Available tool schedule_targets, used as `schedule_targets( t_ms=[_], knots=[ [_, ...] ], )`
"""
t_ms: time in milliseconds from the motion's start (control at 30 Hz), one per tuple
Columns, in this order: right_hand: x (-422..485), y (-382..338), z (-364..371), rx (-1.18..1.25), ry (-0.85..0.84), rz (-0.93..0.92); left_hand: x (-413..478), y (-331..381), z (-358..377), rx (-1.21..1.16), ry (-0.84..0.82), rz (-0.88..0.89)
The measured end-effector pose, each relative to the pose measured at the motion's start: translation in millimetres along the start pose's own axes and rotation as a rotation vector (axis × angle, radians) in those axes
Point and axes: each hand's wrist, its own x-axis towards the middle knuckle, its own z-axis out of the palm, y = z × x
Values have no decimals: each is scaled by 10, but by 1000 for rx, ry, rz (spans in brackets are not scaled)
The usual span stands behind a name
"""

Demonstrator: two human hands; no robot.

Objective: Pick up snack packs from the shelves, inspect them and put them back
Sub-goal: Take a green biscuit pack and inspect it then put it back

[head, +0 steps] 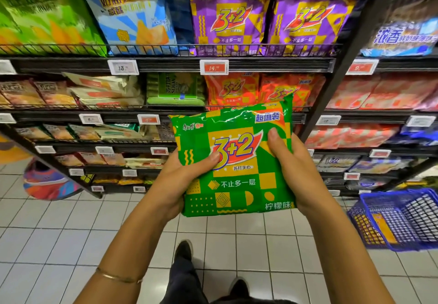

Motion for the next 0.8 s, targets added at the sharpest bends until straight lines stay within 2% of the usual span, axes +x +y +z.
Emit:
schedule_targets(
  t_ms=[200, 567, 800],
  knots=[
    [-16, 19, -73, 29, 3, 16, 44, -50, 80, 9, 22, 114],
    [-30, 6, -102, -42, 101, -28, 74, -85, 212, 57, 44, 164],
    [-52, -35, -233, 70, -59, -21, 101, -2, 174, -25, 29, 67]
  ],
)
